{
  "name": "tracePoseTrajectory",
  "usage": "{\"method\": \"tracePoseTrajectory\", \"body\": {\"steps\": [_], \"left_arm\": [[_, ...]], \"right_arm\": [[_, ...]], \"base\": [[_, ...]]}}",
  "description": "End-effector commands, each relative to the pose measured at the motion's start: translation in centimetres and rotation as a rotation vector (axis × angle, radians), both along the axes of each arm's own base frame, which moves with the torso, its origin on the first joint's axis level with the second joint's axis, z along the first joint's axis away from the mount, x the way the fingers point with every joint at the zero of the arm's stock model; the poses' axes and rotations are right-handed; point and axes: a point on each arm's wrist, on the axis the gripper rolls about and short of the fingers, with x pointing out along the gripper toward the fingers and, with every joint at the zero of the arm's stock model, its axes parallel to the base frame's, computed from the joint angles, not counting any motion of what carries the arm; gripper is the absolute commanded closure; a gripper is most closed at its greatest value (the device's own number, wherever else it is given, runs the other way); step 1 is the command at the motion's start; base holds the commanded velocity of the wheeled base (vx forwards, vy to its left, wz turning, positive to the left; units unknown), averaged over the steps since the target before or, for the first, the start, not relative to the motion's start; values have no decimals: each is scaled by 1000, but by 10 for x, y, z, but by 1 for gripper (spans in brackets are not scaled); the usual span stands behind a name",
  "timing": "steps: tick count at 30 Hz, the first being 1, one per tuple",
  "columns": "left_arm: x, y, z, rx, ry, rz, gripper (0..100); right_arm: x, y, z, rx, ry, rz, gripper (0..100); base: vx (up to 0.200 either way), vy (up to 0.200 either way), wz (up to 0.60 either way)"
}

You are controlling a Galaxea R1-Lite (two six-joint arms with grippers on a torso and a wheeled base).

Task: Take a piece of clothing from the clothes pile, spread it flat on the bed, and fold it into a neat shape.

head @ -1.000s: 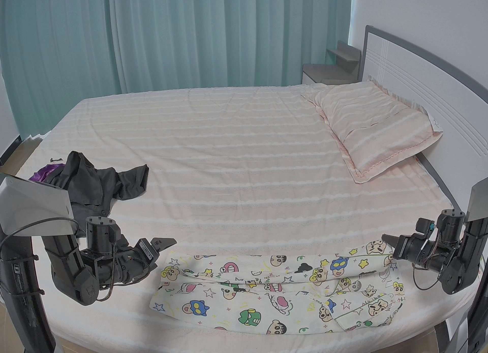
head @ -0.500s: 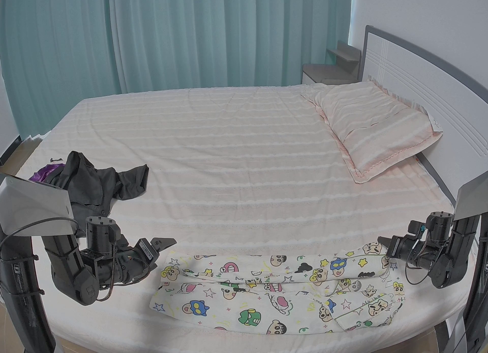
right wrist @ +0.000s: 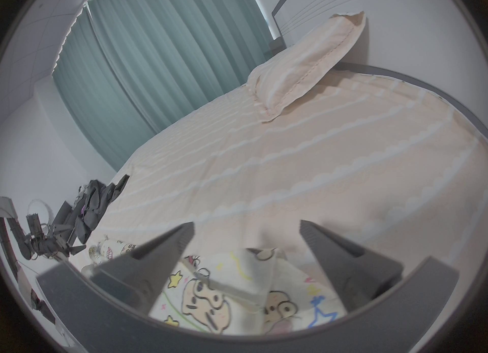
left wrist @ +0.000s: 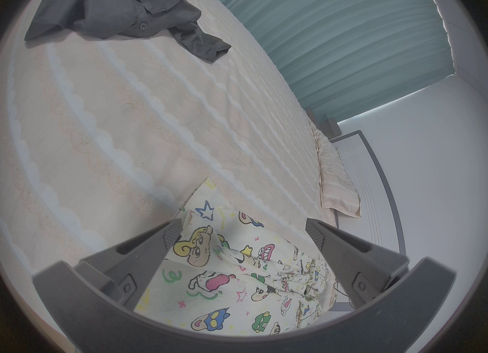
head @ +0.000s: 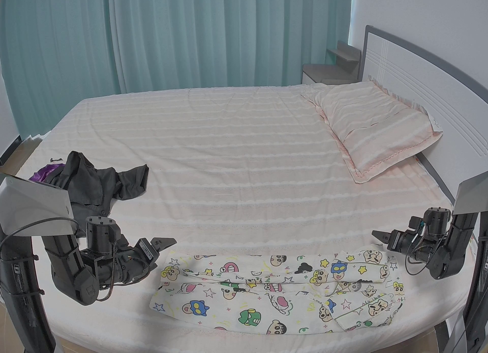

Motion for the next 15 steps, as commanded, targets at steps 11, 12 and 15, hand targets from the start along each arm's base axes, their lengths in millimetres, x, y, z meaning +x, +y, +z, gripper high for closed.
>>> {"method": "tracePoseTrajectory", "body": {"steps": [11, 12, 15], "left_arm": [[0, 0, 0, 0, 3, 0, 0], [0, 0, 0, 0, 3, 0, 0], [0, 0, 0, 0, 3, 0, 0]], "right_arm": [[-61, -9, 14, 98, 101, -26, 0], [-62, -7, 13, 103, 102, -14, 0], [-58, -2, 9, 102, 86, 1, 0]], "base": [[0, 0, 0], [0, 0, 0], [0, 0, 0]]}}
